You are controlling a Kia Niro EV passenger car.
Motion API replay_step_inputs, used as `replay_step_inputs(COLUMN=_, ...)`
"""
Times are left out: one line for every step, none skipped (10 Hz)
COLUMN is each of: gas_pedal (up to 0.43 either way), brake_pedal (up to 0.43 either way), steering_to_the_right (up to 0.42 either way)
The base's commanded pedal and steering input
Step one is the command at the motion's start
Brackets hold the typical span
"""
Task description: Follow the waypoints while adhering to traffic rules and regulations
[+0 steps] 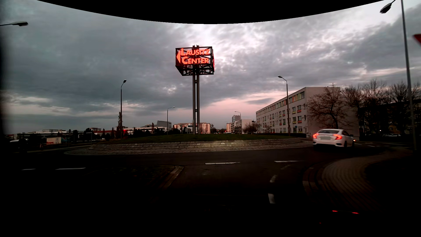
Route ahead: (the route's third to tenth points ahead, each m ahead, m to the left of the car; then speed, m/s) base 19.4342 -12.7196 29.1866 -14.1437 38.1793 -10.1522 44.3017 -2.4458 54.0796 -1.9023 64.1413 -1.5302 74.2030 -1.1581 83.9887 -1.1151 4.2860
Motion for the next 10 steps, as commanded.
replay_step_inputs(gas_pedal=0.000, brake_pedal=0.232, steering_to_the_right=0.009)
replay_step_inputs(gas_pedal=0.000, brake_pedal=0.232, steering_to_the_right=0.011)
replay_step_inputs(gas_pedal=0.000, brake_pedal=0.232, steering_to_the_right=0.014)
replay_step_inputs(gas_pedal=0.000, brake_pedal=0.238, steering_to_the_right=0.017)
replay_step_inputs(gas_pedal=0.000, brake_pedal=0.256, steering_to_the_right=0.025)
replay_step_inputs(gas_pedal=0.000, brake_pedal=0.268, steering_to_the_right=0.037)
replay_step_inputs(gas_pedal=0.000, brake_pedal=0.287, steering_to_the_right=0.048)
replay_step_inputs(gas_pedal=0.000, brake_pedal=0.305, steering_to_the_right=0.066)
replay_step_inputs(gas_pedal=0.000, brake_pedal=0.311, steering_to_the_right=0.083)
replay_step_inputs(gas_pedal=0.000, brake_pedal=0.317, steering_to_the_right=0.097)
